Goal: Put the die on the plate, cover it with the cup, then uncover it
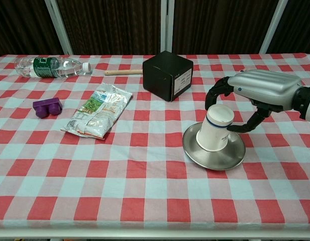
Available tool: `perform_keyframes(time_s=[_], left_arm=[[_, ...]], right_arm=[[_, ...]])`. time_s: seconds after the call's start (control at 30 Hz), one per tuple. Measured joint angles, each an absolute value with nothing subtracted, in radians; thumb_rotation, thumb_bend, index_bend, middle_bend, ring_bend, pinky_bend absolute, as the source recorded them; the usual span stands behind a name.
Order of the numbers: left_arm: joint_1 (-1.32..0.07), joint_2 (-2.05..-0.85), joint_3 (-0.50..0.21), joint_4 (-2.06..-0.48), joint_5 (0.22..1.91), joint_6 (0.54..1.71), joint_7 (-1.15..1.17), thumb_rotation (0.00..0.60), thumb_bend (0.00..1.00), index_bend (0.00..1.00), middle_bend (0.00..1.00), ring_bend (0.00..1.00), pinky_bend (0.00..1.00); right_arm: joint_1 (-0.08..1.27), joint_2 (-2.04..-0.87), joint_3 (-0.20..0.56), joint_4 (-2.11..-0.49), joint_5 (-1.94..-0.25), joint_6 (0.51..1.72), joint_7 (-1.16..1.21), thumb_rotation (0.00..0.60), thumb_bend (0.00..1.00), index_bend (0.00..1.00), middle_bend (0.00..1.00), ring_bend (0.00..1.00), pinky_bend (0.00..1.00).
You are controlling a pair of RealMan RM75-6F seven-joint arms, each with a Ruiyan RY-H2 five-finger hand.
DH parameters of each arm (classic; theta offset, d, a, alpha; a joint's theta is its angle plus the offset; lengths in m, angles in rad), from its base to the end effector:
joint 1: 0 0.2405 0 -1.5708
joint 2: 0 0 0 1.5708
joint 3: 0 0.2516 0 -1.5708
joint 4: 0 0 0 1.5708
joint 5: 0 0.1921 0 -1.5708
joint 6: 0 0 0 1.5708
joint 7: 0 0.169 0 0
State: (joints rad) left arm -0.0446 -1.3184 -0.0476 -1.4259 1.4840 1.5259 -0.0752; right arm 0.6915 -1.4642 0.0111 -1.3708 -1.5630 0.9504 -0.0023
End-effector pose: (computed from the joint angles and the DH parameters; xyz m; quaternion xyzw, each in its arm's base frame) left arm -0.3241 0.1919 0.1328 -0.5531 -0.4185 -0.4108 0.5918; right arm -0.1712 -0.3243 -0.0077 0.8212 -0.3120 0.3551 0.3197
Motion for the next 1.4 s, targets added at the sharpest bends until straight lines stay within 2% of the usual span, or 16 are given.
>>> perform_keyframes(time_s=[0.23,0.5,0.73,1.03,1.27,1.4], left_arm=[[-0.047,-1.319,-0.05,-1.425,1.487,1.527,-0.074,0.6,0.17,0.27,0.25,0.17,0.21],[-0.04,-1.319,-0.047,-1.424,1.482,1.53,-0.077,0.6,0.17,0.27,0.25,0.17,0.21],[-0.041,-1.319,-0.047,-1.423,1.484,1.529,-0.076,0.6,0.17,0.27,0.25,0.17,0.21],[-0.039,-1.319,-0.048,-1.423,1.483,1.533,-0.077,0.6,0.17,0.27,0.25,0.17,0.21],[-0.044,-1.32,-0.049,-1.423,1.485,1.528,-0.074,0.6,0.17,0.27,0.25,0.17,0.21],[-0.042,-1.319,-0.05,-1.423,1.484,1.531,-0.076,0.6,0.17,0.27,0.25,0.17,0.21]], right_arm=[[0.688,-1.442,-0.035,-1.421,-1.65,0.986,0.041,0.6,0.26,0.39,0.34,0.16,0.24],[0.696,-1.464,0.002,-1.348,-1.577,0.956,0.045,0.6,0.26,0.39,0.33,0.16,0.24],[0.701,-1.443,-0.04,-1.406,-1.653,0.97,0.085,0.6,0.26,0.39,0.34,0.16,0.24],[0.711,-1.463,-0.006,-1.343,-1.595,0.952,0.076,0.6,0.26,0.39,0.34,0.16,0.24],[0.709,-1.43,-0.052,-1.414,-1.669,0.975,0.091,0.6,0.26,0.39,0.35,0.16,0.24],[0.715,-1.434,-0.037,-1.395,-1.645,0.964,0.086,0.6,0.26,0.39,0.34,0.16,0.24]])
